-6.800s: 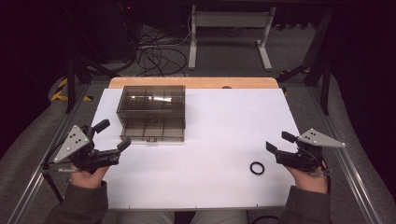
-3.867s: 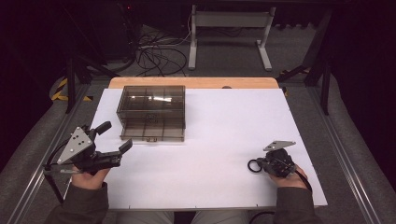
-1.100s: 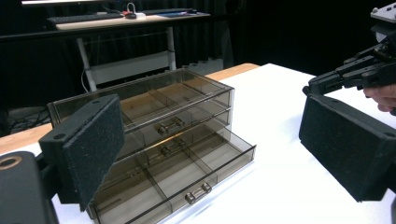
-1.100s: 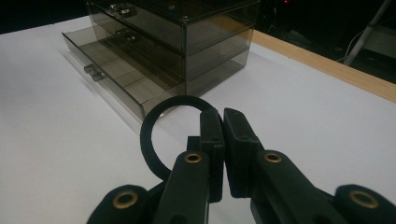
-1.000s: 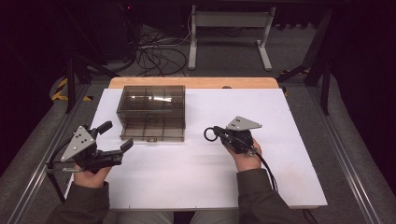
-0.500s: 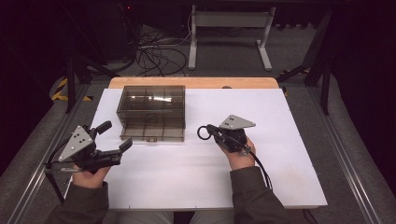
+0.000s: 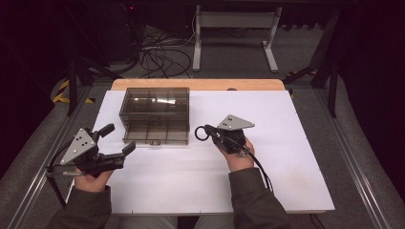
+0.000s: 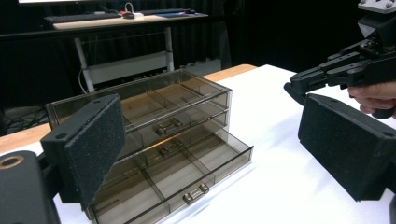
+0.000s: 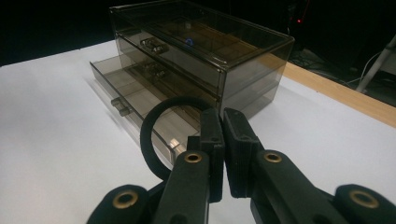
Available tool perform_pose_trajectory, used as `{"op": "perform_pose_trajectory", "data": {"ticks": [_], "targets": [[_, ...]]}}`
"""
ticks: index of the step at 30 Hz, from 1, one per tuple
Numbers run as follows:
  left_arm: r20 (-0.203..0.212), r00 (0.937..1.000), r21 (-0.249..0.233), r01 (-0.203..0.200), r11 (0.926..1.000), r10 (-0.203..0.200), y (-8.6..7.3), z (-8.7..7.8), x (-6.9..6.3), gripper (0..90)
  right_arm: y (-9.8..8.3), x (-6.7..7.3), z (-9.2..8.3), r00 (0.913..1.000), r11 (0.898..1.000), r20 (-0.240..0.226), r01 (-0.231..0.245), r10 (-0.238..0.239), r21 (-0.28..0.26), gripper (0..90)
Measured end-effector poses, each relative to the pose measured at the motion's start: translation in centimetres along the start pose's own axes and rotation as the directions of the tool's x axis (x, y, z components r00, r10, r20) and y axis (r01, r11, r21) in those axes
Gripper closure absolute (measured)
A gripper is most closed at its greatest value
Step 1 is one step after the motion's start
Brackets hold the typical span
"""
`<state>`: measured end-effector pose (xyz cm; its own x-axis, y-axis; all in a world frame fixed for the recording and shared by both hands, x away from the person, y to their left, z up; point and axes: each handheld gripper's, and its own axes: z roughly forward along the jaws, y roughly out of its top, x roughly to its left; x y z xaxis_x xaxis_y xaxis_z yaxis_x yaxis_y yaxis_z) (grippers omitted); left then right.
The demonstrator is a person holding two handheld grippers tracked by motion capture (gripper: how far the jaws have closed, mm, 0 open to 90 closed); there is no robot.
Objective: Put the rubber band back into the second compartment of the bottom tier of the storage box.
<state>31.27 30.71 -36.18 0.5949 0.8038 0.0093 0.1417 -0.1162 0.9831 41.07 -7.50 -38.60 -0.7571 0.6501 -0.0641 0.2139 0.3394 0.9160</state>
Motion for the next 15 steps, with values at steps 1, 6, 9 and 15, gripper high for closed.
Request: {"op": "perform_pose_trajectory", "data": {"ticks": [1,6,9,15], "targets": [[0.001,1.0000,0.000,0.000,1.0000,0.000,0.0,0.0,0.0,8.4,0.1,0.1,0.1,1.0000,1.000,-0.003,0.005,-0.005,-0.003,87.7],[0.000,1.0000,-0.001,0.000,1.0000,0.000,0.0,-0.1,0.1,8.4,0.7,0.6,0.9,0.9999,1.000,-0.013,0.008,-0.008,-0.012,87.7],[-0.002,1.0000,-0.004,0.003,1.0000,-0.003,0.1,-0.2,0.2,8.4,0.9,0.8,1.2,0.9998,1.000,-0.018,0.009,-0.009,-0.016,87.7],[-0.003,1.0000,0.002,-0.003,1.0000,0.003,0.1,-0.3,0.3,8.4,1.4,1.2,2.1,0.9995,1.000,-0.030,0.009,-0.010,-0.026,87.7]]}}
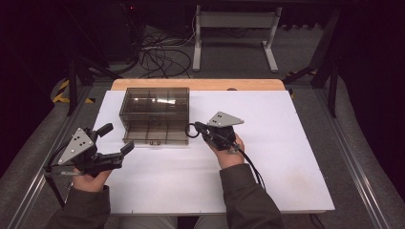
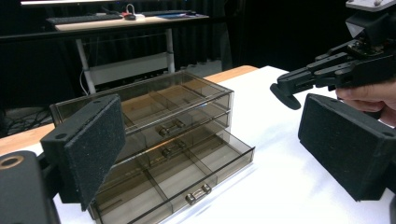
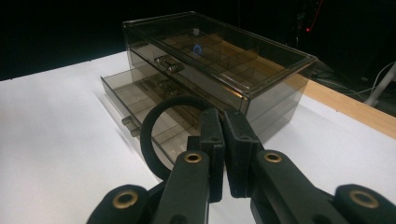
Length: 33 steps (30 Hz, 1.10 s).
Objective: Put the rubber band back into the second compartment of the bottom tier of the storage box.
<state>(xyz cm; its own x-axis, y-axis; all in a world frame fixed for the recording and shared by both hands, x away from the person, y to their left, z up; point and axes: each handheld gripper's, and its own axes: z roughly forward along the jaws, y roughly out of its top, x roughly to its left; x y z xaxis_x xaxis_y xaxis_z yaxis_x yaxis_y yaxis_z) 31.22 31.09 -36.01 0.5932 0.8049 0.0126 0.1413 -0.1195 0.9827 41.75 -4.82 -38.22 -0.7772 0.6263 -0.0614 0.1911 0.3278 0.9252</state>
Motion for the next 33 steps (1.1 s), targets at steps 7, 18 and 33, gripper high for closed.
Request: {"op": "perform_pose_trajectory", "data": {"ticks": [7,18,33], "targets": [[-0.001,1.0000,0.000,-0.002,1.0000,0.002,0.0,0.0,0.0,8.4,0.6,0.6,1.0,0.9999,1.000,-0.015,0.005,-0.006,-0.010,87.7],[-0.006,1.0000,-0.007,0.002,1.0000,-0.002,0.1,-0.3,0.2,8.3,1.2,1.4,2.6,0.9994,1.000,-0.030,0.016,-0.017,-0.017,87.7],[-0.006,1.0000,-0.010,0.007,0.9999,-0.007,-0.1,-0.3,0.3,8.4,1.8,2.4,4.5,0.9988,0.999,-0.044,0.021,-0.022,-0.029,87.7]]}}
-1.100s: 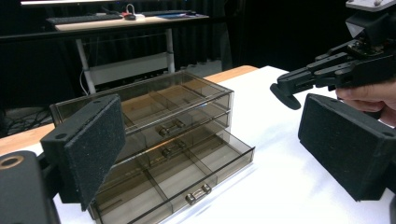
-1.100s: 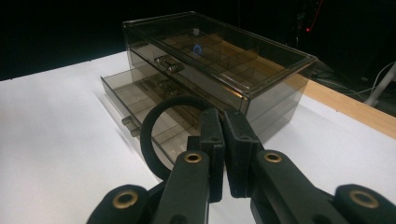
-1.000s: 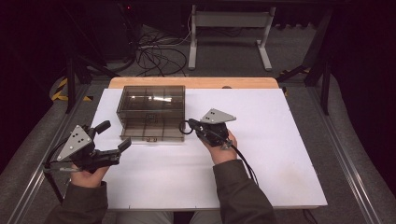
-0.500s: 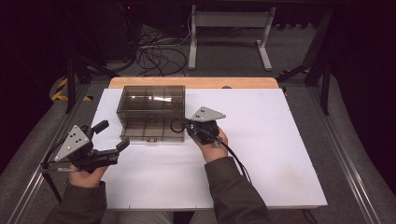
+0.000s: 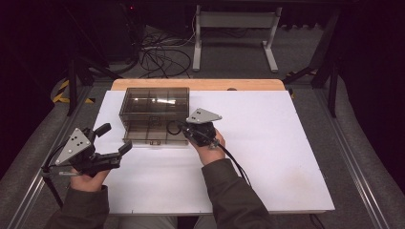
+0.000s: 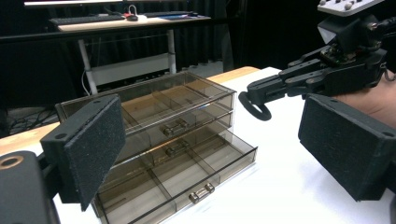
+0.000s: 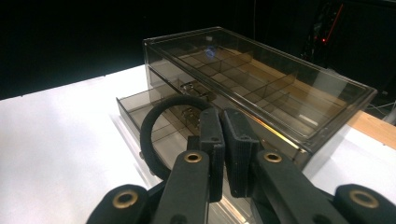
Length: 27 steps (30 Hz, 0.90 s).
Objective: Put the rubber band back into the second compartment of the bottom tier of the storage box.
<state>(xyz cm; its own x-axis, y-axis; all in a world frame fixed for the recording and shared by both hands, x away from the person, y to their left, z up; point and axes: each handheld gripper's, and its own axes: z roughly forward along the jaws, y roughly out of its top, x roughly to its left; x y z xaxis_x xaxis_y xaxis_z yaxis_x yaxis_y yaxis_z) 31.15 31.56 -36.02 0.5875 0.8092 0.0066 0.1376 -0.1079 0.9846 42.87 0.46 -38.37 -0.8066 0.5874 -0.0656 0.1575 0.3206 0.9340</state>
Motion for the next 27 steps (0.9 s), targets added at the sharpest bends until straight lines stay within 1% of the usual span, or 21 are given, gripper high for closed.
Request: {"op": "perform_pose_trajectory", "data": {"ticks": [17,21,27], "targets": [[-0.005,0.9999,0.000,0.011,0.9999,-0.011,-0.1,-0.2,0.3,8.3,-0.1,1.3,3.1,0.9998,1.000,-0.012,0.017,-0.017,0.020,87.7],[-0.003,0.9999,-0.001,0.014,0.9999,-0.014,-0.2,-0.2,0.4,8.3,-0.3,1.5,3.8,0.9997,0.999,-0.011,0.022,-0.022,0.023,87.7],[-0.003,0.9999,0.000,0.015,0.9999,-0.015,-0.3,-0.1,0.4,8.3,-0.6,1.8,4.6,0.9995,0.999,0.004,0.031,-0.031,0.033,87.7]]}}
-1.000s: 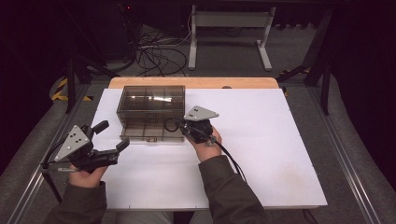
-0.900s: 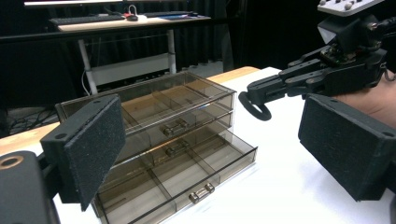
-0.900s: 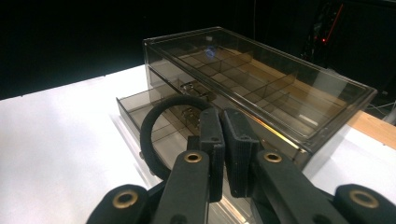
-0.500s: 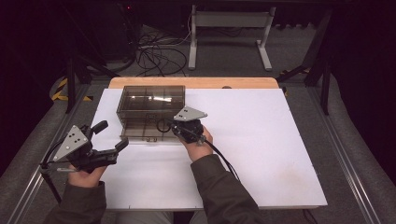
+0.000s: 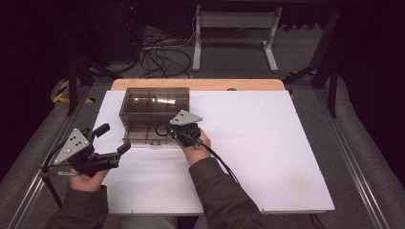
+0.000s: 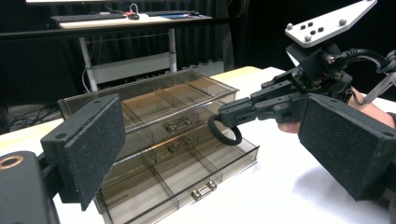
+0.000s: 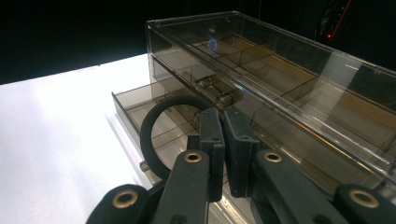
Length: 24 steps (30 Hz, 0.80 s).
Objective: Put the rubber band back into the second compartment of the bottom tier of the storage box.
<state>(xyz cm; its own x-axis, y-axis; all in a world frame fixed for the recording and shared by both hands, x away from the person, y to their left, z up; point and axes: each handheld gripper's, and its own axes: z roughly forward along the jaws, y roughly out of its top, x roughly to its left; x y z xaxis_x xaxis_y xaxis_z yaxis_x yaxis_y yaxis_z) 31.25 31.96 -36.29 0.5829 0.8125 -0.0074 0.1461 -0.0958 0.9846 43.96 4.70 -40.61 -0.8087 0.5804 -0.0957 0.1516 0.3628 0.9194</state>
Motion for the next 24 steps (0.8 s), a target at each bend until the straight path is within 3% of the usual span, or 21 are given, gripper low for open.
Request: {"op": "perform_pose_trajectory", "data": {"ticks": [8,24], "targets": [[-0.001,1.0000,-0.001,0.002,1.0000,-0.002,0.0,0.0,0.0,8.3,-0.4,0.4,1.0,0.9997,1.000,0.013,0.022,-0.022,0.002,87.7],[-0.002,1.0000,-0.001,-0.003,1.0000,0.003,-0.1,0.0,0.2,8.4,-1.4,1.2,2.7,0.9934,0.998,0.094,0.066,-0.066,-0.005,87.5]]}}
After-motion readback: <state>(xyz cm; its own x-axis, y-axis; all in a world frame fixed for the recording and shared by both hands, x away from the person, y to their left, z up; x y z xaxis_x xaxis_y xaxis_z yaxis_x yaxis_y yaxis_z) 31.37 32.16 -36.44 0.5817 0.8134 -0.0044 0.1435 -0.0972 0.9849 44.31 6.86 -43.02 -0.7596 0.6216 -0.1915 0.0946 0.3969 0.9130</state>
